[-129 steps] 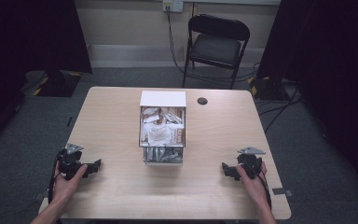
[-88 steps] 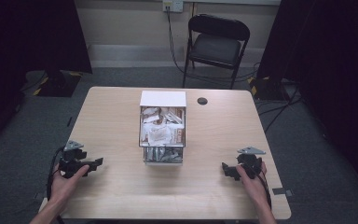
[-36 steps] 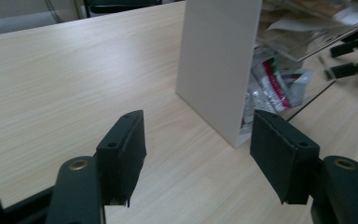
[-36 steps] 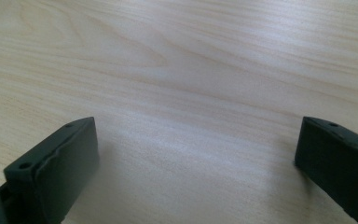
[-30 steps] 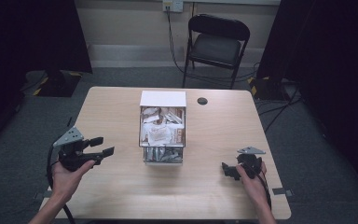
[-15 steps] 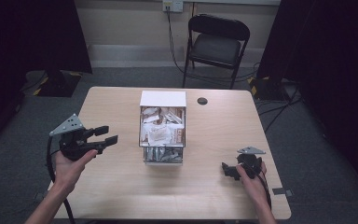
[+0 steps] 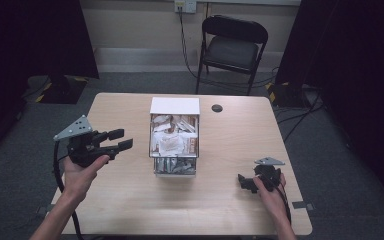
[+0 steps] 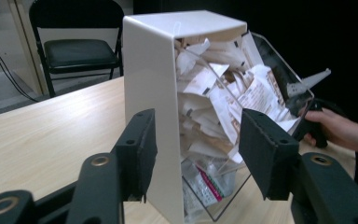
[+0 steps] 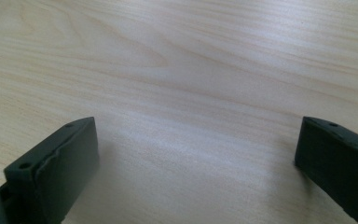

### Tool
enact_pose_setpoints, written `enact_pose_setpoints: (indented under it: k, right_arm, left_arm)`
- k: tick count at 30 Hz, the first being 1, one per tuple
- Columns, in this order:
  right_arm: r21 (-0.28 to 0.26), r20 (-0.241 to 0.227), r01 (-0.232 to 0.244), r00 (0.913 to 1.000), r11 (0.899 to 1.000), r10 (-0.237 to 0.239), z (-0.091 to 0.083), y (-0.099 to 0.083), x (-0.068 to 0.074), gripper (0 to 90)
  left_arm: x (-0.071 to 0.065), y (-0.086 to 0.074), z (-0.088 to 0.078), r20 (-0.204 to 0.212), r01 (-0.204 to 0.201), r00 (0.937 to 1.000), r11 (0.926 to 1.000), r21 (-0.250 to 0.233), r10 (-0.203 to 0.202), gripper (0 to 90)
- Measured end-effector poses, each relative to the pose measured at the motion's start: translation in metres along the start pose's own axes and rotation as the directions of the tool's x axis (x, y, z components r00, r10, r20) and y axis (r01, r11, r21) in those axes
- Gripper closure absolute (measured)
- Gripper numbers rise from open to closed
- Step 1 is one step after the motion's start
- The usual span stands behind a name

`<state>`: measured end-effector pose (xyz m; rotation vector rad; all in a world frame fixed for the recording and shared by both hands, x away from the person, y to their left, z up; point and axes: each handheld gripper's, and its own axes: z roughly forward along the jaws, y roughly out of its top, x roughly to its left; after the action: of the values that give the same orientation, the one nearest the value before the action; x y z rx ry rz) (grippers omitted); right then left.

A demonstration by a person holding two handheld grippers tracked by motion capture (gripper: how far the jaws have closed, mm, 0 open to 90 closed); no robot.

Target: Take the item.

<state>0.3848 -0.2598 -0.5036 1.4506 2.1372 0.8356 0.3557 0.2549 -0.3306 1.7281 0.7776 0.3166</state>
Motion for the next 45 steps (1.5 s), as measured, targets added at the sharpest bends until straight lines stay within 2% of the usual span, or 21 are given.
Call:
enact_pose_setpoints:
  k: [3, 4, 9, 12, 14, 19, 23, 27, 32, 35, 36, 42, 45]
  right_arm:
    - [0.000, 0.000, 0.000, 1.0000, 1.000, 0.000, 0.000, 0.000, 0.000, 0.0]
    - [0.000, 0.000, 0.000, 1.0000, 1.000, 0.000, 0.000, 0.000, 0.000, 0.0]
    - [0.000, 0.000, -0.001, 1.0000, 1.000, 0.001, 0.000, 0.000, 0.000, 0.0]
    - [0.000, 0.000, 0.000, 1.0000, 1.000, 0.000, 0.000, 0.000, 0.000, 0.0]
    - [0.000, 0.000, 0.000, 1.0000, 1.000, 0.000, 0.000, 0.000, 0.000, 0.0]
    - [0.000, 0.000, 0.000, 1.0000, 1.000, 0.000, 0.000, 0.000, 0.000, 0.0]
    - [0.000, 0.000, 0.000, 1.0000, 1.000, 0.000, 0.000, 0.000, 0.000, 0.0]
    - [0.000, 0.000, 0.000, 1.0000, 1.000, 0.000, 0.000, 0.000, 0.000, 0.0]
    - [0.000, 0.000, 0.000, 1.0000, 1.000, 0.000, 0.000, 0.000, 0.000, 0.0]
    - [0.000, 0.000, 0.000, 1.0000, 1.000, 0.000, 0.000, 0.000, 0.000, 0.0]
    - [0.000, 0.000, 0.000, 1.0000, 1.000, 0.000, 0.000, 0.000, 0.000, 0.0]
    - [-0.001, 0.003, -0.003, 1.0000, 1.000, 0.003, 0.000, 0.000, 0.000, 0.0]
    - [-0.001, 0.003, -0.003, 1.0000, 1.000, 0.003, 0.000, 0.000, 0.000, 0.0]
  left_arm:
    - [-0.001, 0.003, 0.001, 0.011, -0.008, 0.9999, 1.0000, -0.003, 0.008, 51.1]
    - [-0.005, 0.007, 0.002, 0.027, -0.026, 0.9993, 0.9996, -0.013, 0.026, 51.8]
    - [-0.012, 0.015, 0.009, 0.086, -0.033, 0.9957, 0.9989, -0.033, 0.036, 51.7]
    - [-0.016, 0.017, 0.016, 0.093, -0.035, 0.9949, 0.9990, -0.029, 0.037, 54.5]
    - [-0.020, 0.018, 0.020, 0.119, -0.031, 0.9923, 0.9990, -0.031, 0.035, 54.9]
    - [-0.028, 0.023, 0.032, 0.150, -0.043, 0.9876, 0.9986, -0.032, 0.047, 57.5]
    - [-0.031, 0.025, 0.048, 0.187, -0.050, 0.9810, 0.9987, -0.012, 0.052, 60.4]
    - [-0.034, 0.024, 0.063, 0.199, -0.054, 0.9787, 0.9985, 0.012, 0.050, 67.6]
    - [-0.035, 0.023, 0.076, 0.211, -0.046, 0.9767, 0.9982, 0.038, 0.037, 66.2]
    - [-0.035, 0.023, 0.079, 0.198, -0.052, 0.9794, 0.9974, 0.050, 0.041, 64.0]
    - [-0.034, 0.023, 0.082, 0.216, -0.038, 0.9760, 0.9979, 0.053, 0.026, 63.9]
    - [-0.035, 0.023, 0.090, 0.197, -0.064, 0.9793, 0.9938, 0.091, 0.045, 61.5]
    - [-0.035, 0.023, 0.092, 0.208, -0.065, 0.9772, 0.9936, 0.093, 0.044, 59.3]
